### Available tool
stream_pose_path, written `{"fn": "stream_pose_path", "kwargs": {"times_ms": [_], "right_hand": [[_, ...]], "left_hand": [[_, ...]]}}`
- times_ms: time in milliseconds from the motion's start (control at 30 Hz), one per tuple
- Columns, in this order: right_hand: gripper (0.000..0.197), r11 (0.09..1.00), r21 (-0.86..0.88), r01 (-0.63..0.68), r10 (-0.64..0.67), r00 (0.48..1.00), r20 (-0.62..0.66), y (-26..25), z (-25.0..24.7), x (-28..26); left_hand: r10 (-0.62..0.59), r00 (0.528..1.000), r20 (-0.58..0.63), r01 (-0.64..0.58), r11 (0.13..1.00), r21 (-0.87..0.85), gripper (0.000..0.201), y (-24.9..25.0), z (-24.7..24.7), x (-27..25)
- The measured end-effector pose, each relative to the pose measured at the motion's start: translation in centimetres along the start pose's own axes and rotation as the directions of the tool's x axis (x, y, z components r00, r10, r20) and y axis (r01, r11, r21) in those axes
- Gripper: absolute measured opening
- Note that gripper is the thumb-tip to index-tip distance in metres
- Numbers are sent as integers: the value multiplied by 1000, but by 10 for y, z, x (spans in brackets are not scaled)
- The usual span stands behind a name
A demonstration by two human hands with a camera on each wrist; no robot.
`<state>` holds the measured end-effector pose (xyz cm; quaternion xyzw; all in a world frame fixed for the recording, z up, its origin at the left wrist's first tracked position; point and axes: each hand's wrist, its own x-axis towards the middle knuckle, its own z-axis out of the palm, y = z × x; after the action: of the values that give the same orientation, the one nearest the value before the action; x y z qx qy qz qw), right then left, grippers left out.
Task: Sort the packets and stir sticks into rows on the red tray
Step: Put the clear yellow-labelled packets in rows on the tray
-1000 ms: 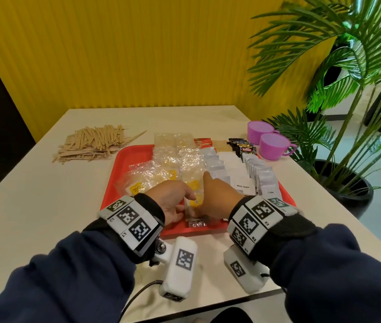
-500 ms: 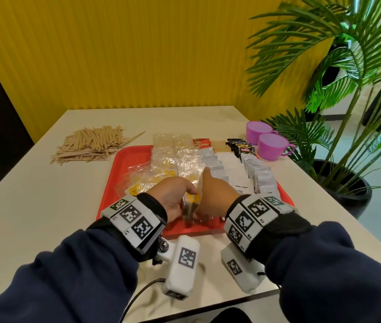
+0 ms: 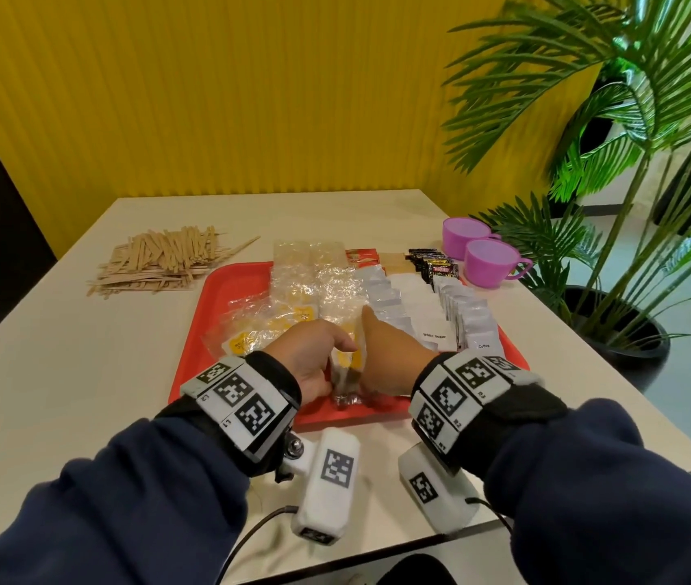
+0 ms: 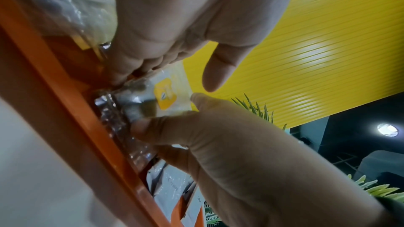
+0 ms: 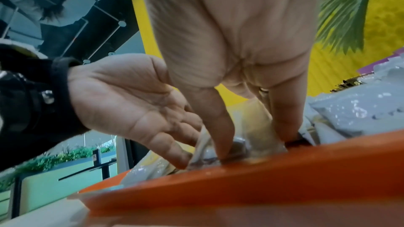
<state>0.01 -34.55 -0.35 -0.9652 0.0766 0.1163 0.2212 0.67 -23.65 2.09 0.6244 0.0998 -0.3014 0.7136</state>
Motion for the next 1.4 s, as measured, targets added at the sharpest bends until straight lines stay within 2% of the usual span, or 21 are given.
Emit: {"fn": "stream_pose_path", "kwargs": {"times_ms": [100,300,433,567,767,900,1033,1133,1233,1400], "right_hand": [[90,1000,14,2,-2,1000,-23,2,-1,1],[102,1000,16,1,-1,1000,4,1,-3,-3],[118,997,-72,-4,10,997,81,-3,-6,-3],[126,977,-214,-17,45,990,130,-13,-14,0],[124,909,-408,85,-41,992,117,-26,-27,12],[127,867,-487,105,-46,990,133,-28,-28,20],[125,881,-466,84,-40,994,104,-25,-25,23],[130,889,-450,90,-59,995,84,-22,-30,23],[133,901,-415,125,-76,988,133,-23,-38,24],[113,881,-444,162,-81,977,195,-28,-42,24]], "left_hand": [[-6,1000,14,6,1000,-5,55,-1,-1,0],[-24,1000,-2,24,1000,-2,55,1,-4,-2],[-47,998,47,47,999,3,47,-2,-4,-2],[-51,999,0,51,998,26,53,-1,-5,-1],[-12,1000,-24,12,1000,-5,53,3,0,-11],[-49,999,-17,49,999,6,49,2,-2,-11],[-35,999,-16,35,999,-31,52,5,-2,-14],[-30,1000,0,30,998,-62,52,7,-2,-16],[-24,1000,12,25,997,-74,52,8,-2,-18],[-38,999,31,39,998,-53,57,3,-7,-10]]}}
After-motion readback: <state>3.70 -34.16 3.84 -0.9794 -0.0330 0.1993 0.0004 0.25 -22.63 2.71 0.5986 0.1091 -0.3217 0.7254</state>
